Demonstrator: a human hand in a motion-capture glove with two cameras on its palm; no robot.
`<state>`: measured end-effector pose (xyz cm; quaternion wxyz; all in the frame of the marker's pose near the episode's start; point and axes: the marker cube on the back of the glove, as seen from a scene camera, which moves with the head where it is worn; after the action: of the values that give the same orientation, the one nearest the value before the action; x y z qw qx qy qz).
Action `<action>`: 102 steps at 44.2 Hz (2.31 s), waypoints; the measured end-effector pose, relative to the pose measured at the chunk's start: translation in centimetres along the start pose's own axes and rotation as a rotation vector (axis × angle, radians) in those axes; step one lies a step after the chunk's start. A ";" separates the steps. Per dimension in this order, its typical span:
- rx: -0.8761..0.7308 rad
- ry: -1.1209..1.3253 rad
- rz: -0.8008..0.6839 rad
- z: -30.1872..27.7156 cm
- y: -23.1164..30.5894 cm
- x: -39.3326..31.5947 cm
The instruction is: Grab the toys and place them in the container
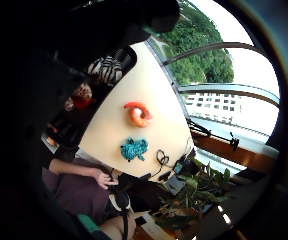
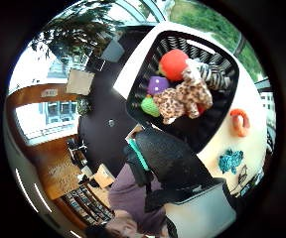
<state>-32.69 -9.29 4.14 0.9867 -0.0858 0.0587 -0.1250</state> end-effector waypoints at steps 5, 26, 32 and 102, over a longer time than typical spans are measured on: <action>-0.007 0.042 0.148 0.0 2.0 7.5; -0.070 0.125 0.024 11.0 11.2 26.4; -0.082 0.130 0.036 15.3 11.2 27.1; 0.433 -0.064 -0.084 -6.7 8.5 15.1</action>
<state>-17.09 -6.12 -5.45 0.9774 0.1216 -0.0047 -0.1730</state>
